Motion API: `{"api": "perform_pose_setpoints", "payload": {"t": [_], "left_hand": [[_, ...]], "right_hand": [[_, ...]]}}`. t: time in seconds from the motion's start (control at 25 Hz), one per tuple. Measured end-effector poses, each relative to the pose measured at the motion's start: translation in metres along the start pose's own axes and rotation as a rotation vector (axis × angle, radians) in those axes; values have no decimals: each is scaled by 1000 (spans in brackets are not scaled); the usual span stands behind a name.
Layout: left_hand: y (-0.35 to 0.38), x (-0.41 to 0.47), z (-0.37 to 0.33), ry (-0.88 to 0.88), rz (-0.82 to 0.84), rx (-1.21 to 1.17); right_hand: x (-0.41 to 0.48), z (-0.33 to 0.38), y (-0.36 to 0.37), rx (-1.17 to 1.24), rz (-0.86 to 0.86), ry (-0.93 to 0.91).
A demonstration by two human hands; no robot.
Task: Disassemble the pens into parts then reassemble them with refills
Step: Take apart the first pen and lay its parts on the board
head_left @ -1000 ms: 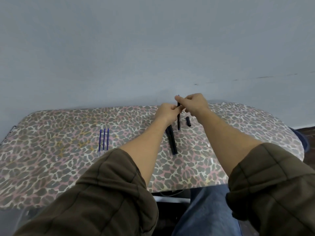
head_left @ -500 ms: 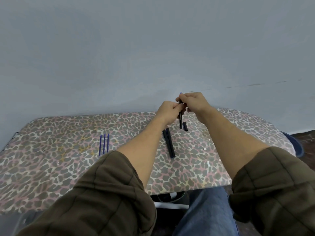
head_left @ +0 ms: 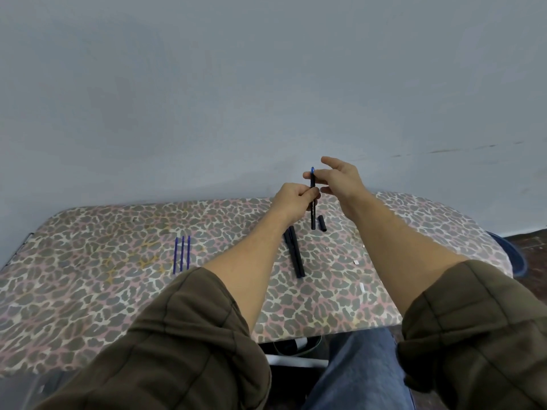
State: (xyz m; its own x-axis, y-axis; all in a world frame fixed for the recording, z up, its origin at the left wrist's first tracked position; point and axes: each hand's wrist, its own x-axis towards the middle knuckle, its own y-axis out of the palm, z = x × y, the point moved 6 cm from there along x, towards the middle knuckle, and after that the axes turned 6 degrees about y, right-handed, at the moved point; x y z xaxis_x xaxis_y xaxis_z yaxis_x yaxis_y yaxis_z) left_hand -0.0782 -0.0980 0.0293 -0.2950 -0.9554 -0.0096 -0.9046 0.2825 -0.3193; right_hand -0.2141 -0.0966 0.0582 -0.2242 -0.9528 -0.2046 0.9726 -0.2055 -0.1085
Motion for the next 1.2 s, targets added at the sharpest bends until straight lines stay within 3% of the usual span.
{"api": "perform_pose_setpoints", "payload": {"t": [1.2], "left_hand": [[-6, 0, -7, 20, -18, 20]], "right_hand": [[-3, 19, -1, -159, -10, -56]]}}
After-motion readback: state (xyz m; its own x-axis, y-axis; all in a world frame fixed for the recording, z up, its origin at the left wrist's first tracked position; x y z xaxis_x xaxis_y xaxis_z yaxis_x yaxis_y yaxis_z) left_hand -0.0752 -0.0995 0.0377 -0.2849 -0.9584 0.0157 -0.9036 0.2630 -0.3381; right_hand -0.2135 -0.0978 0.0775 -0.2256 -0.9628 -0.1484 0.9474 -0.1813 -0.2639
